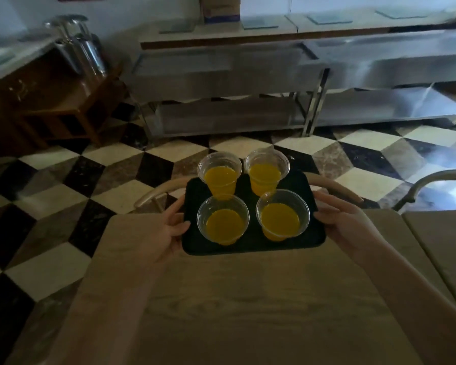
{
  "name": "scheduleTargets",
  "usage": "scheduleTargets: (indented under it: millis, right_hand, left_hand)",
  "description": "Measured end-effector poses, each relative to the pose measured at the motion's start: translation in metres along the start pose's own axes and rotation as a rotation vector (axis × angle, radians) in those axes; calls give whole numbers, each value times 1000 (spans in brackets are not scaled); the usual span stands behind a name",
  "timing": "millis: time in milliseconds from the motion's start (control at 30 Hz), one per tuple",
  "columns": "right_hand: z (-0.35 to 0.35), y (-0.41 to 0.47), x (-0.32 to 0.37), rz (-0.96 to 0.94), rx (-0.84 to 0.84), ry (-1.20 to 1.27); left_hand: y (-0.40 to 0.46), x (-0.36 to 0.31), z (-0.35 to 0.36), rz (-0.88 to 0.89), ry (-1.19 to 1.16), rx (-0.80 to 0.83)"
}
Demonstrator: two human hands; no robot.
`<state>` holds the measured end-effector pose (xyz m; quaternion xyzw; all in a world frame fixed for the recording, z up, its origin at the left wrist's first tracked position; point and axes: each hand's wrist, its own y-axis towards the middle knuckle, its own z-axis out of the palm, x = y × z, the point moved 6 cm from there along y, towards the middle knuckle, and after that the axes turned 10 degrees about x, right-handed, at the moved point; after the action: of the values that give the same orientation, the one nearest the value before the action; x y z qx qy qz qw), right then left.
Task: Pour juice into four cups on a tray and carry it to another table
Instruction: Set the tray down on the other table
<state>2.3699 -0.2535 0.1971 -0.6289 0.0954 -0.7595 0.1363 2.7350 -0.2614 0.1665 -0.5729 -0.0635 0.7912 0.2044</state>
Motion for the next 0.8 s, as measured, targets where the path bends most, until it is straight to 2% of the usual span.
scheduleTargets:
  millis: [300, 467, 800]
  right_hand:
    - [-12, -12, -91, 168, -76, 43]
    - [-19, -20, -142, 245, -99, 13]
    - [-34, -48, -233, 355, -169, -52]
  left_hand:
    - [-9, 99, -21, -158, 31, -153]
    - [-19, 152, -35, -239, 66, -132]
    - [-47, 248, -52, -458, 57, -255]
